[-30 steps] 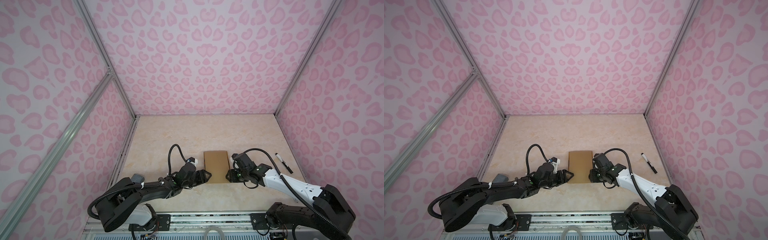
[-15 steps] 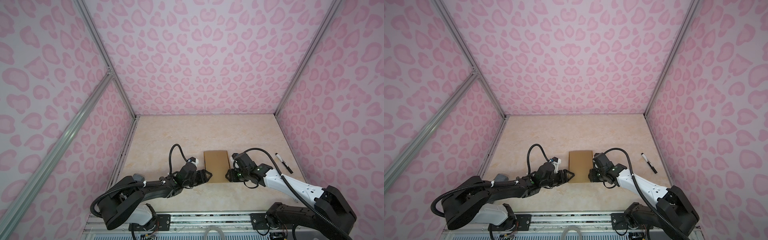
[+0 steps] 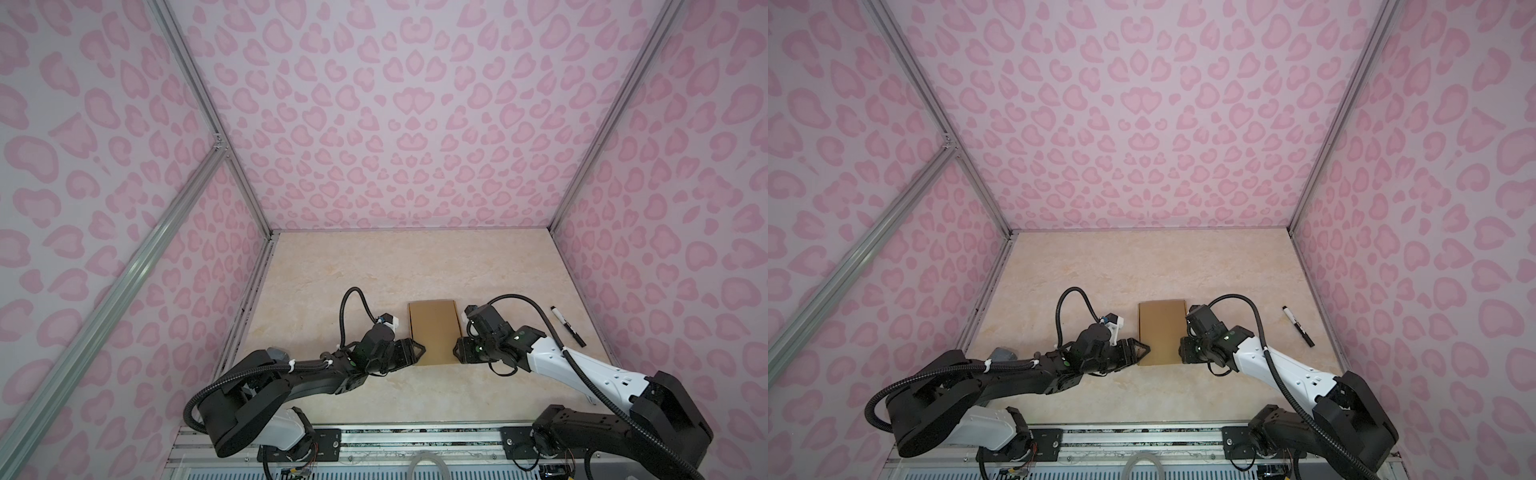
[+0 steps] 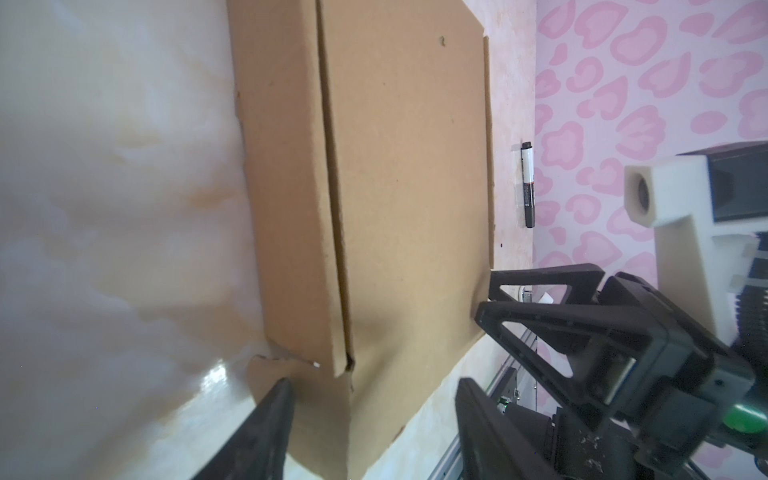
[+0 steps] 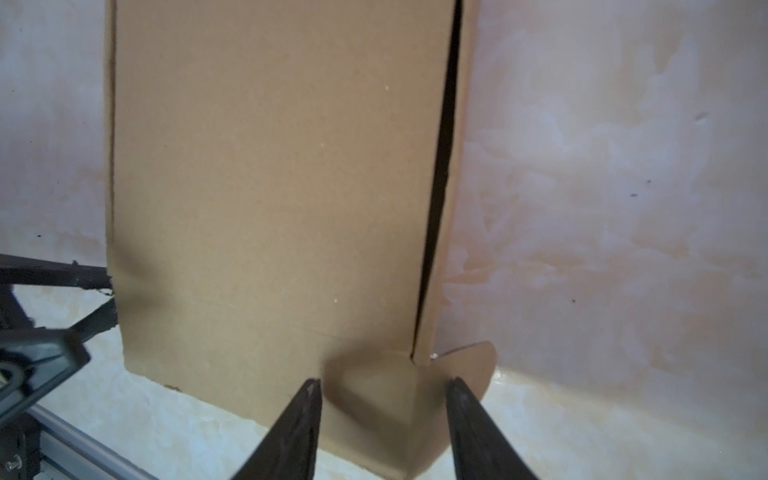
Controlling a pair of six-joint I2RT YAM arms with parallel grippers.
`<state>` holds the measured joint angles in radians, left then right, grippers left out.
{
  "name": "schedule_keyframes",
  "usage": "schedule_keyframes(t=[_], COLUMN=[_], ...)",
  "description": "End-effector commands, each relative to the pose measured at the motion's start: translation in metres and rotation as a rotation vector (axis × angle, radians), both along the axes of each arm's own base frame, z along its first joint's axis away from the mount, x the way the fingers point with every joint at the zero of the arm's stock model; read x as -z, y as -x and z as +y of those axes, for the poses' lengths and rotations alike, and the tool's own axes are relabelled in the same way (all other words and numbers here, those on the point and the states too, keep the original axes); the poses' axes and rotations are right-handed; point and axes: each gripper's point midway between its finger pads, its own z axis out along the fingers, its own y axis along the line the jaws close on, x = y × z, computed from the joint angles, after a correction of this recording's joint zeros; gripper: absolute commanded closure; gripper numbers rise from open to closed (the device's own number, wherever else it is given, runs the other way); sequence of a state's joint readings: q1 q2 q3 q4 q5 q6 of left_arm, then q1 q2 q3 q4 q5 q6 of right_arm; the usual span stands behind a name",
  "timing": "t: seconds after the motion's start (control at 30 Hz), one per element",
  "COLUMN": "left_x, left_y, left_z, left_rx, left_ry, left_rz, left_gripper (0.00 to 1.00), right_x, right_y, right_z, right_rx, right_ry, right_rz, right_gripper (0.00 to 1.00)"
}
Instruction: Fold the paper box
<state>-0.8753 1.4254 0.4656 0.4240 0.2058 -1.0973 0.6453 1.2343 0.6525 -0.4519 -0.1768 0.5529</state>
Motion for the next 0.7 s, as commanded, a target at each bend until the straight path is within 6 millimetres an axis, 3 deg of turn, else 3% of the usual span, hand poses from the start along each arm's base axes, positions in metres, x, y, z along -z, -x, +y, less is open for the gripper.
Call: schedule_keyframes(t=[0.0,0.67], left_x=[-0.011,-0.010], left_y=[-0.004,-0.004], left_z=[-0.009,-0.014], left_rx=[0.016,0.033], left_ry=[0.038,0.050], left_rz=[-0.031,-0.027], left_gripper=[0.35,0.38], right_x=[0.003,0.000], right_y=[-0.001,-0.001], right_z=[-0.001,0.014], right_rx=[-0.009,-0.023], right_ry=[0.012,-0.067], right_rz=[-0.002,0.013], right_gripper=[0.49,0.52])
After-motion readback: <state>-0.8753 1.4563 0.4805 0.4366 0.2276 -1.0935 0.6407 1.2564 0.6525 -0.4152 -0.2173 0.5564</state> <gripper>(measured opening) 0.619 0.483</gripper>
